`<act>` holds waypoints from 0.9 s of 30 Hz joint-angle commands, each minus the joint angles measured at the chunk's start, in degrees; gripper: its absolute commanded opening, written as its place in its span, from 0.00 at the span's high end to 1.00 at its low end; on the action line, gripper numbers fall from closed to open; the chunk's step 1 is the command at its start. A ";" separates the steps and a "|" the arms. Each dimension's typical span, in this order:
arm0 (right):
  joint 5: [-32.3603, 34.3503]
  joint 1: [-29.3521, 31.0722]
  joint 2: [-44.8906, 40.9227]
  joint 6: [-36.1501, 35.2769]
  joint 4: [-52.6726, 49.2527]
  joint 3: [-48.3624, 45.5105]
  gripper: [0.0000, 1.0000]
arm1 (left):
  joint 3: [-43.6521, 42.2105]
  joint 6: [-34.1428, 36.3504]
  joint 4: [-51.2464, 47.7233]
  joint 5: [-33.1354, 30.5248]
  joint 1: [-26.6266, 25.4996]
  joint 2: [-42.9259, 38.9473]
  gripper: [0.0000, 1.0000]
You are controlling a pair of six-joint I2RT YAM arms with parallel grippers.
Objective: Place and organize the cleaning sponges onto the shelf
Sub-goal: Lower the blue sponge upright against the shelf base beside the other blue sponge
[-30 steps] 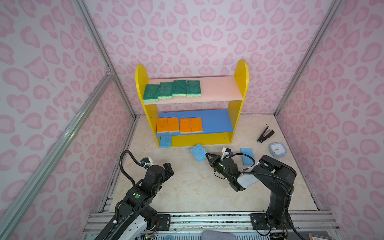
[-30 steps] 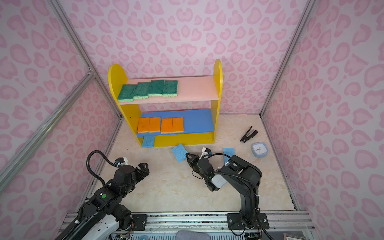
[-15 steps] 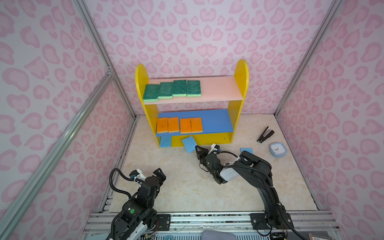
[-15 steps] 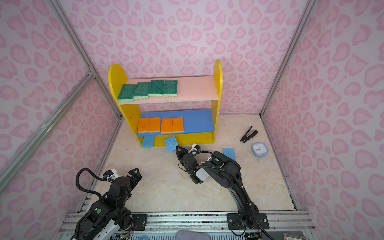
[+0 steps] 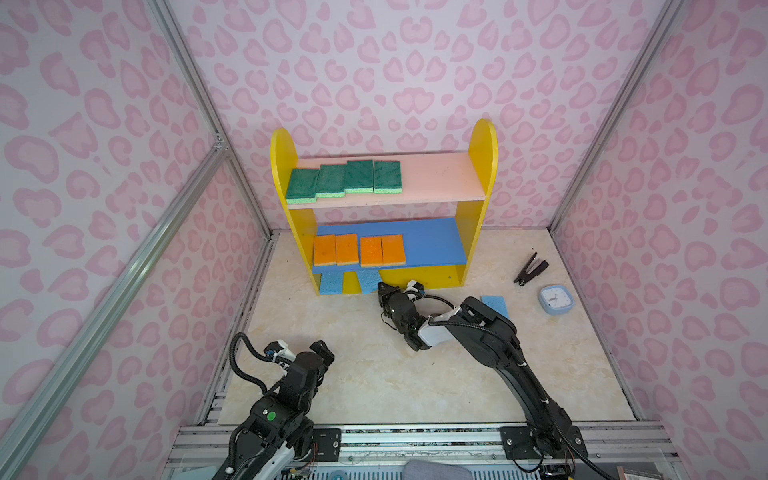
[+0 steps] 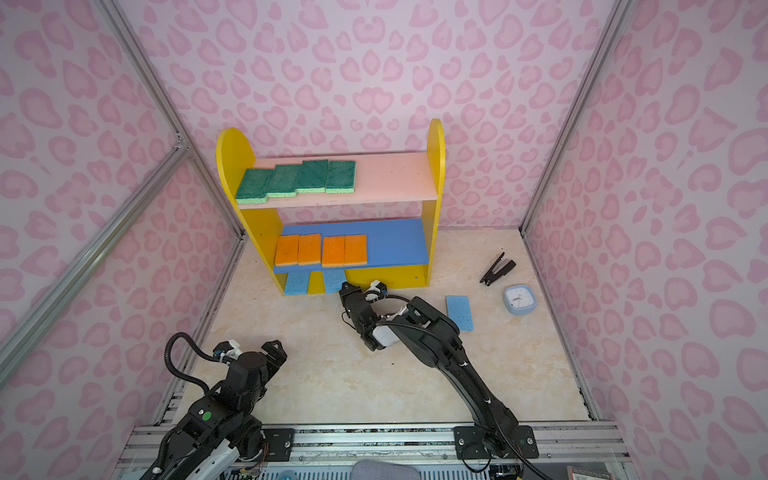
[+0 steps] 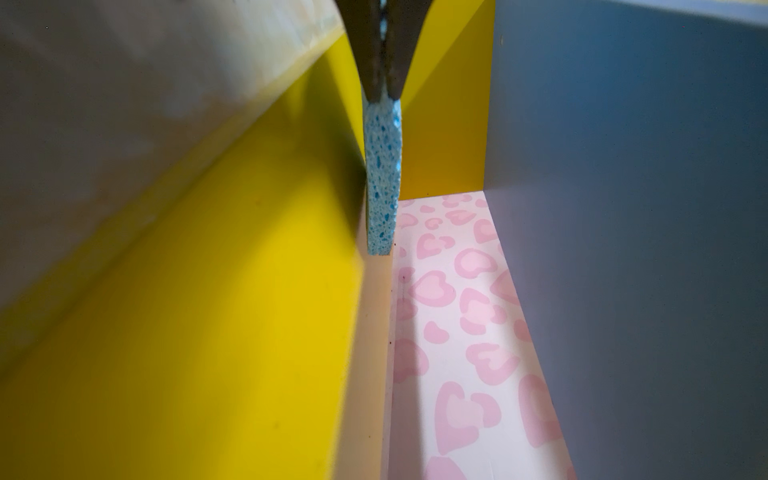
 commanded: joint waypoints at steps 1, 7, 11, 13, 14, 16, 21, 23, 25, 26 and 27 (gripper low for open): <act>0.73 -0.11 2.88 0.56 -5.16 3.62 1.00 | -0.64 1.55 3.14 2.61 1.38 1.19 0.02; -0.95 -0.23 7.48 0.78 -10.46 12.96 1.00 | -1.81 3.53 7.85 4.79 2.22 3.34 0.02; -2.04 -0.21 10.37 0.67 -13.33 18.46 1.00 | -1.45 4.28 9.39 5.00 2.30 5.74 0.02; -2.59 -0.06 11.25 0.54 -14.59 20.27 1.00 | -1.19 4.37 9.64 5.30 2.47 6.72 0.02; -2.55 0.06 11.39 0.56 -14.97 20.69 1.00 | -1.18 4.37 9.73 5.48 2.61 7.00 0.03; -2.37 0.31 11.63 0.54 -15.46 20.85 1.00 | -1.19 4.37 9.95 5.75 2.81 7.20 0.02; -2.59 0.67 11.55 0.54 -14.84 20.07 0.93 | -0.93 4.54 9.76 6.10 3.17 7.44 0.02; -3.25 0.91 11.38 0.05 -13.94 19.76 0.85 | -0.84 4.55 9.48 6.36 3.36 7.55 0.03; -4.17 1.05 11.33 -0.30 -13.20 19.42 0.83 | -0.85 4.55 9.24 6.71 3.61 7.64 0.02; -4.38 1.18 11.14 -0.31 -13.02 19.11 0.86 | -0.93 4.41 9.07 6.96 3.74 7.64 0.02; -4.24 1.46 10.82 -0.34 -13.16 18.81 0.87 | -0.98 4.29 8.88 7.06 3.95 7.56 0.03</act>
